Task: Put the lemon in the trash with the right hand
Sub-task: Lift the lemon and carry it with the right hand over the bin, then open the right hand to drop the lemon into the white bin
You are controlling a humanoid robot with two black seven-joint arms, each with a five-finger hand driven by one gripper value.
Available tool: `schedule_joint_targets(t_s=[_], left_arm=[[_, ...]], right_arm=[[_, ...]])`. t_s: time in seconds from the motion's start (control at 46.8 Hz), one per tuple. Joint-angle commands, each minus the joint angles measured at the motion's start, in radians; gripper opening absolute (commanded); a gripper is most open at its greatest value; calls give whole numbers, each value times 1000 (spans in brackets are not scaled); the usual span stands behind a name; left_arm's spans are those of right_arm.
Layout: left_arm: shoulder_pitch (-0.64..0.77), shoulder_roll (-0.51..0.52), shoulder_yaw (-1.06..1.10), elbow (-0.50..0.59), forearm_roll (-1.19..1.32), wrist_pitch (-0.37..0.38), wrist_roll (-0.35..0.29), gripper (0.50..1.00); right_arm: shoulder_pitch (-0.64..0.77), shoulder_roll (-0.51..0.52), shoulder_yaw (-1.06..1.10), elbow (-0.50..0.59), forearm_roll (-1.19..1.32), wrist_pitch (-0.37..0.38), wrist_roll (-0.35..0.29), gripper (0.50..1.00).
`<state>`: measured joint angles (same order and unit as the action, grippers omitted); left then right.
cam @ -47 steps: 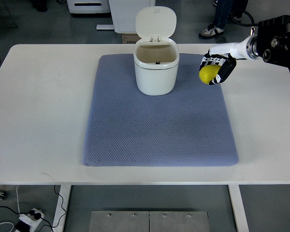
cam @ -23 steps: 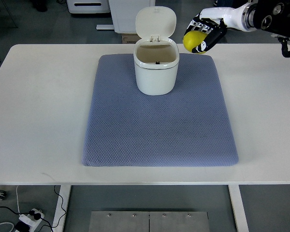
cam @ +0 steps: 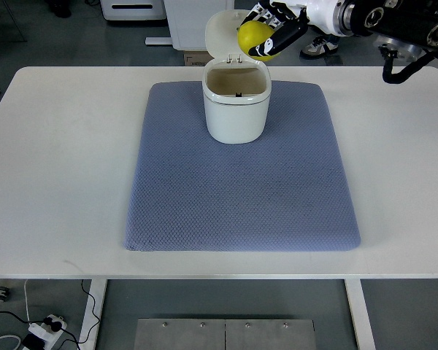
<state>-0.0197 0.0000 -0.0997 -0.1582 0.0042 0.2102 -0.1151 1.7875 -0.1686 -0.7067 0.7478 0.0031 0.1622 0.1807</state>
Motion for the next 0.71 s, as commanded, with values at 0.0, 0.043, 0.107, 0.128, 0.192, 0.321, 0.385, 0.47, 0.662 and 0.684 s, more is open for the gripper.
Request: schedule_joint_targets(t_s=[0.0,0.043,0.107,0.128,0.192,0.321,0.385,0.47,0.662,0.684], left_arm=[[0,0,0,0,0,0,0,1000],[0,0,0,0,0,0,0,1000],[0,0,0,-1,0,0,0,1000],[0,0,0,0,0,0,0,1000],[0,0,0,-1,0,0,0,1000],[0,0,0,0,0,0,0,1000],[0,0,0,0,0,0,0,1000],[0,0,0,0,0,0,0,1000],[0,0,0,0,0,0,0,1000],[0,0,0,0,-1,0,0,1000]], right_arm=[[-30,14,33,-22,0,-6,-9,500],[-46,20,52,-30,0,-10,-9,500],[-68,30,76,-39,0,-26,-10,500],[-76,34,84,-42,0,-32,-10,500],[-95,40,107,-47,0,-44,-18,500],[-128,50,141,-51,0,-67,-23,500],[-140,54,154,-51,0,-78,-24,500],[-155,61,170,-53,0,-96,-36,500],[-188,81,184,-73,0,-131,-44,500],[-189,83,184,-73,0,-132,-44,500]])
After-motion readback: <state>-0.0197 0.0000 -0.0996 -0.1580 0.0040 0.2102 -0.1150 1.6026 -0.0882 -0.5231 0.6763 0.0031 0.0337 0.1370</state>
